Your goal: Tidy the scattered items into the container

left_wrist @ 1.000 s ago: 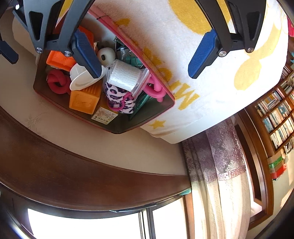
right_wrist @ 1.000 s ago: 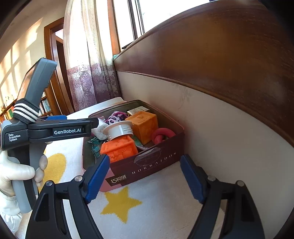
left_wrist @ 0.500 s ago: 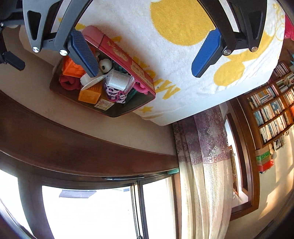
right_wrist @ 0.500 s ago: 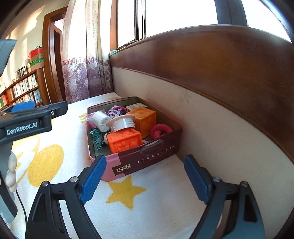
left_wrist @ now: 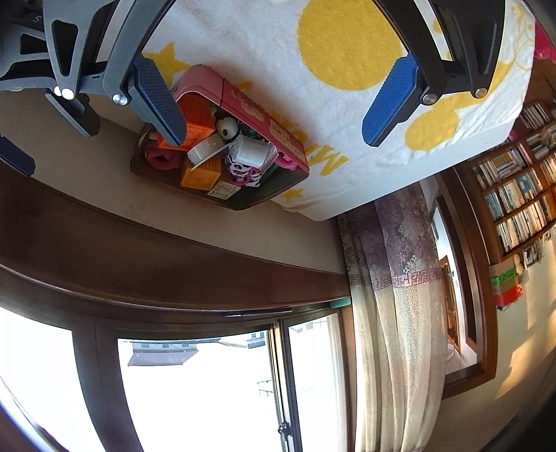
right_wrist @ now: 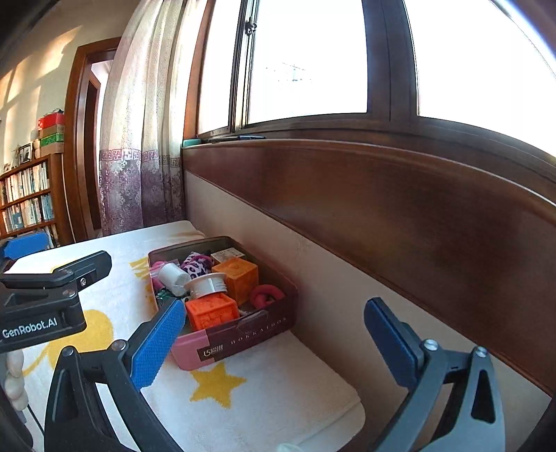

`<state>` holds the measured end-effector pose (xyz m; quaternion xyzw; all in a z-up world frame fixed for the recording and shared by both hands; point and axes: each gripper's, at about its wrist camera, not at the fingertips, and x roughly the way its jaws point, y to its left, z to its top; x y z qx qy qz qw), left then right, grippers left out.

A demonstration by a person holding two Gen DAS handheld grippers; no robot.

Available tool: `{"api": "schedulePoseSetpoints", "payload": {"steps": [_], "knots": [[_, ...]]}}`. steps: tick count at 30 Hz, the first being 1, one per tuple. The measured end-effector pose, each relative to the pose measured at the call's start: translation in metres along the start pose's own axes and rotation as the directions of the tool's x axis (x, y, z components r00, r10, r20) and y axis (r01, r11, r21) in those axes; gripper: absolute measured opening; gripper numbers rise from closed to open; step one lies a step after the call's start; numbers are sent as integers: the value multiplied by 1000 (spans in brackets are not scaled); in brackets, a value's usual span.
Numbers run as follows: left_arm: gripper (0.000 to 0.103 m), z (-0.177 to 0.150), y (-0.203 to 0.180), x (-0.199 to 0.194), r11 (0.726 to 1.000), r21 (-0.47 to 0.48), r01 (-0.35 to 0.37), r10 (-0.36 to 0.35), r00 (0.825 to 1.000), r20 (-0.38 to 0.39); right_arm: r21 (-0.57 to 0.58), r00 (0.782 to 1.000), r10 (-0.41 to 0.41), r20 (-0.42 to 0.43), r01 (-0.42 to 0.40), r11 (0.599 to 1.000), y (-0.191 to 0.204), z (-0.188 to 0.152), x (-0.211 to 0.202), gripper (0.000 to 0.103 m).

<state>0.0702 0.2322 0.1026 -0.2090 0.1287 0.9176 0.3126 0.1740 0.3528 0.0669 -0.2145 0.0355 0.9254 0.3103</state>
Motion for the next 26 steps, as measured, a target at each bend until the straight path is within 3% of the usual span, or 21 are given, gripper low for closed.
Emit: {"api": "schedulePoseSetpoints", "payload": {"steps": [26], "knots": [[102, -9, -14, 7, 999, 40, 5, -4, 999, -39, -26, 997, -4, -72, 2, 1000, -2, -15, 15, 103]]}}
